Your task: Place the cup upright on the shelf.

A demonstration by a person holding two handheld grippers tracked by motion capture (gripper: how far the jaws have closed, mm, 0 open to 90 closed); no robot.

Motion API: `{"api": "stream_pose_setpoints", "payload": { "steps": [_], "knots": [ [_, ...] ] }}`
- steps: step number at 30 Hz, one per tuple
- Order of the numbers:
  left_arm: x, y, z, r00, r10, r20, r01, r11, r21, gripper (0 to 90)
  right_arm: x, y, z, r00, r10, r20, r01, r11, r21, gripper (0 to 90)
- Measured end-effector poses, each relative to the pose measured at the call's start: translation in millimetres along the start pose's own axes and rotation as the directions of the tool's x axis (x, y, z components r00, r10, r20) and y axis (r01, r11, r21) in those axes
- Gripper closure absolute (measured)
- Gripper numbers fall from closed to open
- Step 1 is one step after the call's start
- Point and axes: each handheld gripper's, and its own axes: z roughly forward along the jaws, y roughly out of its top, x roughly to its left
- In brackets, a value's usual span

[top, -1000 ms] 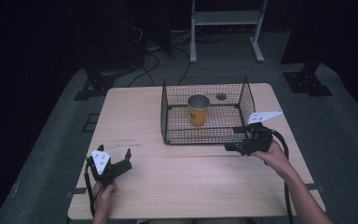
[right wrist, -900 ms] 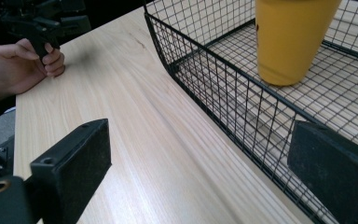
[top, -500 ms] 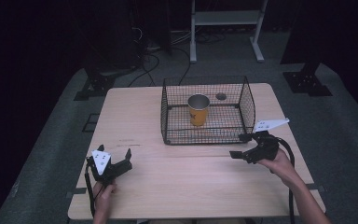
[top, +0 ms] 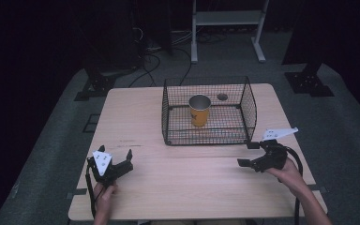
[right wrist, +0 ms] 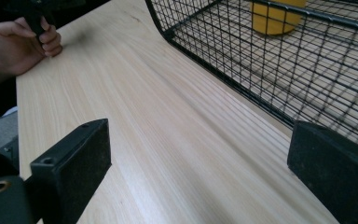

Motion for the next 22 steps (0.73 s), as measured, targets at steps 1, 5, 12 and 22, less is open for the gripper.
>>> {"api": "stream_pose_setpoints", "payload": {
  "steps": [1,5,12,22],
  "knots": [
    [0.1,0.0,-0.1,1.0,0.001,0.0,-0.001,1.0,0.001,0.8,0.0,-0.9,-1.6,1.0,0.0,0.001,0.0,1.0,-0.003,5.5],
    [0.1,0.0,0.0,1.0,0.0,-0.001,0.0,1.0,0.0,0.8,0.3,-6.2,-10.2,0.9999,0.012,0.006,-0.011,1.0,-0.029,5.5],
    [-0.5,0.0,0.3,1.0,0.003,-0.003,-0.003,1.0,0.001,0.8,0.7,-22.1,-19.8,0.9988,0.042,0.027,-0.04,0.996,-0.074,5.5],
    [-1.0,0.0,0.5,1.0,0.005,-0.004,-0.005,1.0,0.0,0.8,26.3,-65.9,-18.3,0.9912,0.089,0.098,-0.067,0.975,-0.211,5.7]
  ]
}}
